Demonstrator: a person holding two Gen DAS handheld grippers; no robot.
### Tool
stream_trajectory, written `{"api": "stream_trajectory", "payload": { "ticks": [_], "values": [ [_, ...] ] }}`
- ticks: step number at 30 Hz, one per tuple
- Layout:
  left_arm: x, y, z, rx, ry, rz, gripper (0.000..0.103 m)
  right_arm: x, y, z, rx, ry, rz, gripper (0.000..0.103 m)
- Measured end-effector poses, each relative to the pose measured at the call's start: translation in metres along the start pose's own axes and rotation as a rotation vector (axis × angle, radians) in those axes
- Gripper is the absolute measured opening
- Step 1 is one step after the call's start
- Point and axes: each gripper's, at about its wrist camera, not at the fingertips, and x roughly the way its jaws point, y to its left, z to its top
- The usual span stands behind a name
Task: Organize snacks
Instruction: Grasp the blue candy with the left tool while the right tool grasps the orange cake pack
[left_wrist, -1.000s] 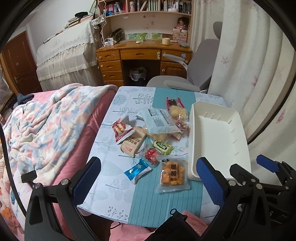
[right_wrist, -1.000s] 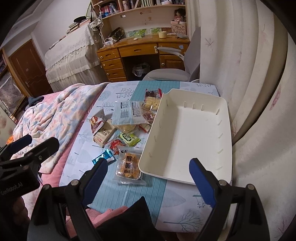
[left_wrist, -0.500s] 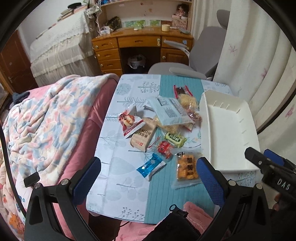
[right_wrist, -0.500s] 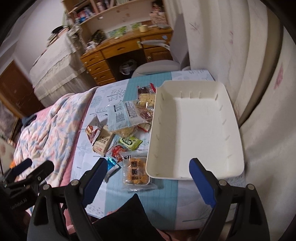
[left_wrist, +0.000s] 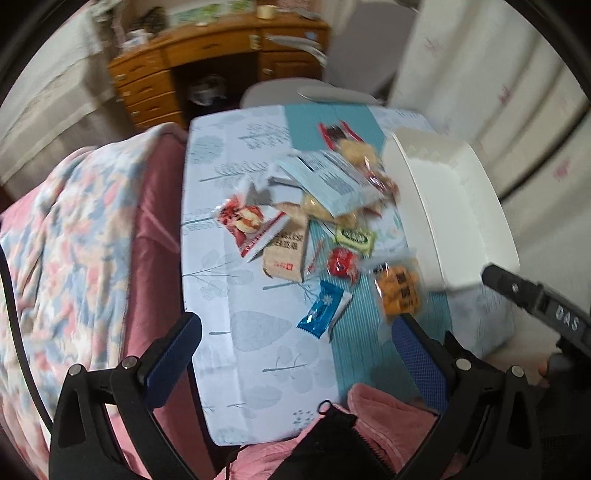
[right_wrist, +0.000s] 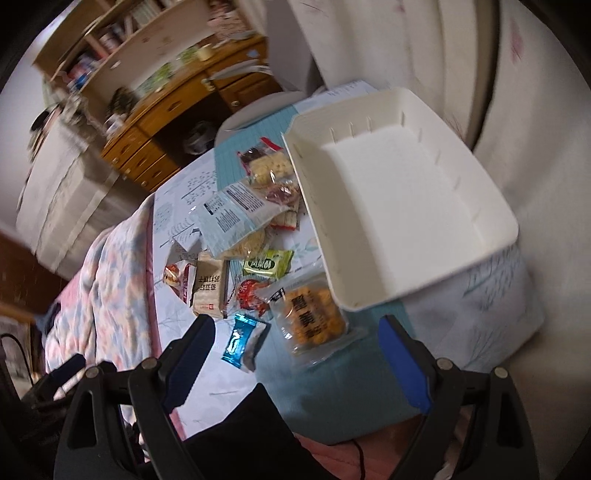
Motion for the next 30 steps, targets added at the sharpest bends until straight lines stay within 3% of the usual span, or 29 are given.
{"api": "stream_trajectory", "payload": {
  "ticks": [6,13,20,24,30],
  "values": [
    [0.022,0.003,0.002,0.202,0.071,-0.060,0.100,0.013,-0.001,-0.025,0.184,-0.002,0.003,0.090],
    [0.063,-0.003,-0.002,0.381,0.169,-0.083,0.099,0.037,-0.019,-0.047,0.500,0.027,0.045,0.090],
    [0.110,-0.022,0.000,0.475,0.201,-0.068,0.097,0.070,-0.039,-0.060,0.804,0.106,0.155,0.090],
    [0.134,-0.027,0.003,0.471,0.219,-0.074,0.093,0.090,-0.045,-0.057,0.975,0.126,0.216,0.090],
    [0.163,-0.035,0.001,0.495,0.250,-0.081,0.088,0.114,-0.045,-0.037,1.031,0.160,0.156,0.090]
  ]
}}
